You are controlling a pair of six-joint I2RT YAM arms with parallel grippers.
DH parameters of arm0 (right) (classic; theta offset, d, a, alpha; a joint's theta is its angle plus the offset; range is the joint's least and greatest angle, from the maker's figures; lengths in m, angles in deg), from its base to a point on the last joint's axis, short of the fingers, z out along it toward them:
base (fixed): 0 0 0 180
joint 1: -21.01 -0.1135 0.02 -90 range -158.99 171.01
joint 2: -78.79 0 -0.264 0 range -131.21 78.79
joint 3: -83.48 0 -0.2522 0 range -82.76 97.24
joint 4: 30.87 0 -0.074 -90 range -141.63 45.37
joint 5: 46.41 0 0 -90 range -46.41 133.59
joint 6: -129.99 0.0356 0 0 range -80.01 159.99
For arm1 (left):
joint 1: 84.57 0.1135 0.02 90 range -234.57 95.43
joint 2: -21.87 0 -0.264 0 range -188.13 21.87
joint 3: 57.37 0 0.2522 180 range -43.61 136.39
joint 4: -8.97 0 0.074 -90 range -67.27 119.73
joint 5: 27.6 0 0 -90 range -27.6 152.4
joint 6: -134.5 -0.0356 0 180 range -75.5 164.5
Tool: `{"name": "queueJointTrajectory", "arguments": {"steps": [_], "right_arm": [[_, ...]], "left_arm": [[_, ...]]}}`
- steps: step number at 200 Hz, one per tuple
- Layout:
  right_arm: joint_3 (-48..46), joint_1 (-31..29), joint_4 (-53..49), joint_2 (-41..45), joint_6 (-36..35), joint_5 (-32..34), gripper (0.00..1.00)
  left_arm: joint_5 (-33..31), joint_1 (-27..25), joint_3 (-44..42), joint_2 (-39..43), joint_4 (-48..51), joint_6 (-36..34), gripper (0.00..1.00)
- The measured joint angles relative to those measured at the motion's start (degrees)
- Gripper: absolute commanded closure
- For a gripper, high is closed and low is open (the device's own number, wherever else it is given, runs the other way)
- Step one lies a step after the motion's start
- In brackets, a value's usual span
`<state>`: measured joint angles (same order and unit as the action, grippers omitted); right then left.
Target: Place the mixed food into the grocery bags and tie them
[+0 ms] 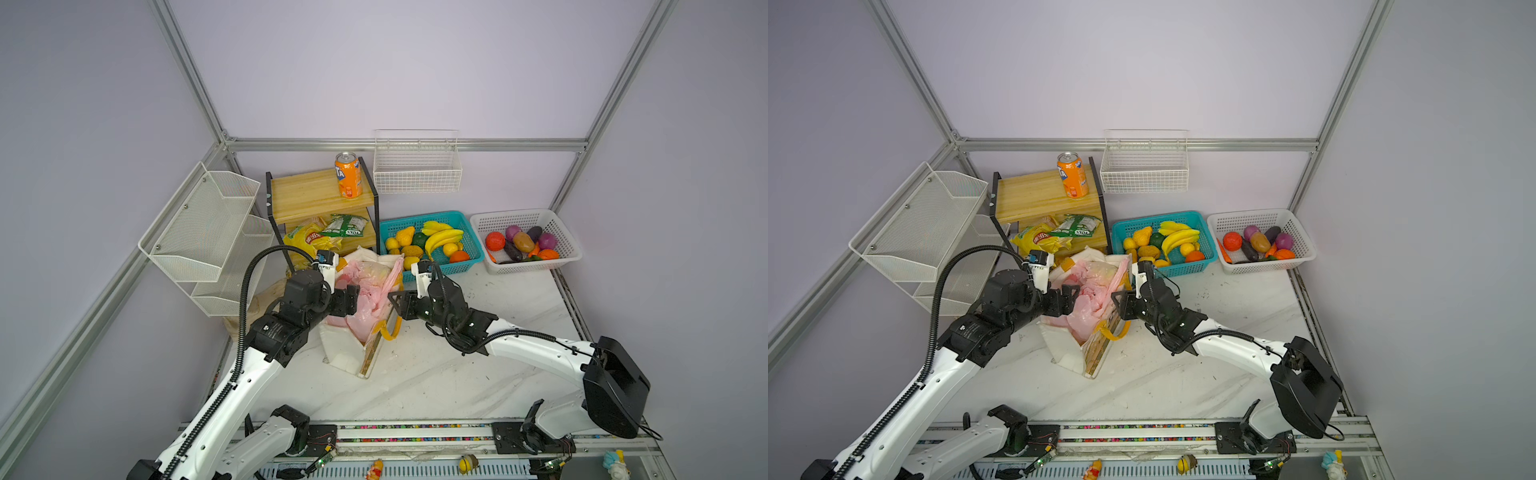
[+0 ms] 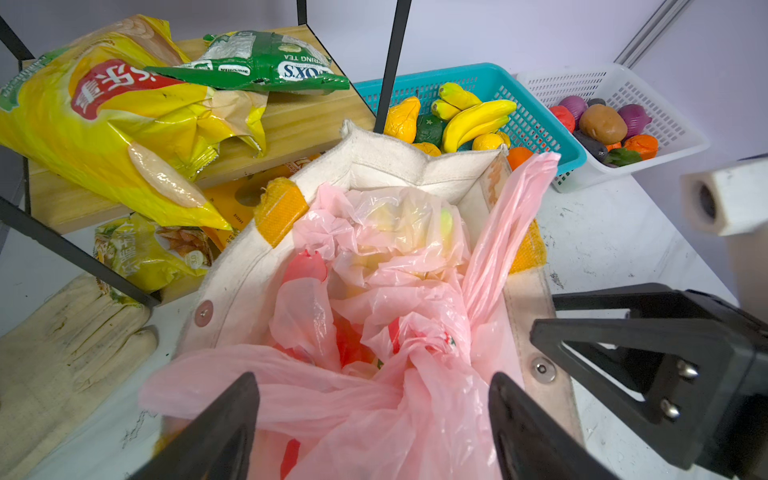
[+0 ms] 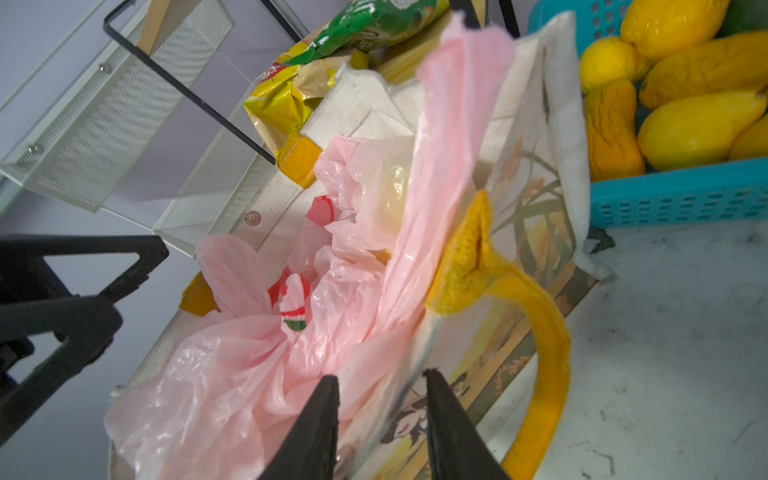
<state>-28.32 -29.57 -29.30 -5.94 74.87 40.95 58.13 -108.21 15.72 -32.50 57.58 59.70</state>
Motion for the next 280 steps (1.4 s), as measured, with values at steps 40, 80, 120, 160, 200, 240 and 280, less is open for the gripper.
{"name": "queueJointTrajectory", "arguments": {"steps": [40,80,120,160,200,240,280], "right_arm": [[0.2,-0.2,0.1,-0.9,2.1,-0.2,0.91],[1.8,-0.2,-4.0,-0.3,2.2,0.0,0.97],[3.7,-0.2,-11.8,2.7,1.0,0.5,0.98],[3.7,1.4,-18.8,7.9,-0.6,0.8,0.99],[3.7,4.7,-22.6,9.8,-2.3,-0.1,0.99],[3.7,7.7,-25.6,11.4,-3.9,-1.4,0.99],[3.7,9.9,-27.7,12.7,-5.3,-1.6,0.95]], "left_arm": [[0.9,0.0,0.0,0.1,-0.3,0.0,0.15],[2.1,0.0,0.0,0.3,-1.3,-0.3,0.15],[3.4,0.0,0.0,0.7,-1.4,-0.9,0.15],[4.0,0.0,0.0,1.2,-1.5,-1.3,0.15],[4.3,0.0,0.0,1.3,-1.6,-1.3,0.15],[4.5,0.0,0.0,1.3,-1.8,-1.3,0.14],[4.6,0.0,0.0,1.2,-2.4,-1.1,0.15]]}}
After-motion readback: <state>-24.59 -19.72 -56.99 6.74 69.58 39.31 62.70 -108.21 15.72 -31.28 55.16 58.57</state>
